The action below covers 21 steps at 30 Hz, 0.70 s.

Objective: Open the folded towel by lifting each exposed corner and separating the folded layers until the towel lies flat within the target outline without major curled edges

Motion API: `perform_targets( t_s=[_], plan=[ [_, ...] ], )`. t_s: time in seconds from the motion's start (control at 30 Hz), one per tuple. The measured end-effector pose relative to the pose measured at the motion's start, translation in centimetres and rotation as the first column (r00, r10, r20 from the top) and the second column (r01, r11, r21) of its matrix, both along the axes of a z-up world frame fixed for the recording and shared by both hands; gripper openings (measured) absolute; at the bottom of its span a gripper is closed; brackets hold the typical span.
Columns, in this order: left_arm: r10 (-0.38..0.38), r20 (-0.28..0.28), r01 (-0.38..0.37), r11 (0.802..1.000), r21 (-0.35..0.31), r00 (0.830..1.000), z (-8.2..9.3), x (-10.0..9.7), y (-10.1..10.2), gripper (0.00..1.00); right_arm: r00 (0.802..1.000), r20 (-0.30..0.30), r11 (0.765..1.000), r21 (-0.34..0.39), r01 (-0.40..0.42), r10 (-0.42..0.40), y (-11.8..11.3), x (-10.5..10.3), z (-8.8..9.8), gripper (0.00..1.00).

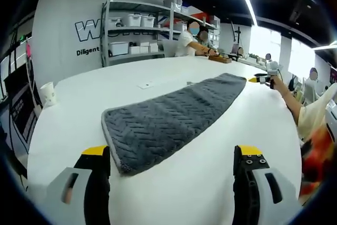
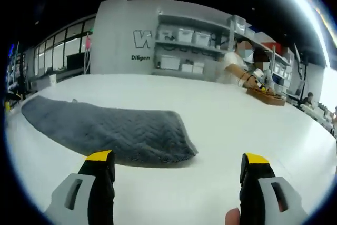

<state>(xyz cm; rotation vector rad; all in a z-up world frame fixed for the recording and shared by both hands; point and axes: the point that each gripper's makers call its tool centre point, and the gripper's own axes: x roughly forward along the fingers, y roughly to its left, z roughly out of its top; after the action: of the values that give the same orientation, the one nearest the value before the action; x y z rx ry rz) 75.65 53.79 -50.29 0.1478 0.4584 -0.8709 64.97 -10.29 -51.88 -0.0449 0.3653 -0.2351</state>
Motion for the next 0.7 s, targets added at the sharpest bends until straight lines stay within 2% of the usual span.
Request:
perform_targets(
  t_s=[0.13, 0.23, 0.3, 0.43, 0.57, 0.7],
  plan=[
    [0.009, 0.000, -0.009, 1.000, -0.029, 1.000, 0.3, 0.0, 0.1, 0.96, 0.998, 0.026, 0.999, 0.014, -0.050, 0.049, 2.1, 0.8, 0.5, 0.99],
    [0.026, 0.005, -0.026, 0.999, -0.031, 1.000, 0.4, 0.4, 0.4, 0.96, 0.996, 0.027, 0.996, 0.018, -0.090, 0.089, 4.0, 1.3, 0.3, 0.99],
    [0.030, 0.005, -0.030, 0.999, -0.031, 1.000, 0.4, 0.3, 0.4, 0.96, 0.992, 0.010, 0.991, 0.049, -0.124, 0.124, 5.6, 1.5, -0.2, 0.99],
    [0.051, 0.011, -0.051, 0.998, -0.039, 0.999, 0.6, 0.7, 0.5, 0.96, 0.981, 0.011, 0.981, 0.022, -0.194, 0.194, 9.2, 1.6, 0.1, 0.99],
    [0.090, 0.007, -0.090, 0.994, -0.059, 0.996, 0.8, 1.7, 1.4, 0.95, 0.973, 0.043, 0.974, 0.029, -0.226, 0.225, 11.2, 1.9, 0.8, 0.99],
    [0.097, -0.001, -0.097, 0.993, -0.067, 0.995, 0.7, 1.6, 1.5, 0.95, 0.965, 0.032, 0.966, 0.006, -0.259, 0.259, 12.8, 2.2, 0.8, 0.99]
  ],
)
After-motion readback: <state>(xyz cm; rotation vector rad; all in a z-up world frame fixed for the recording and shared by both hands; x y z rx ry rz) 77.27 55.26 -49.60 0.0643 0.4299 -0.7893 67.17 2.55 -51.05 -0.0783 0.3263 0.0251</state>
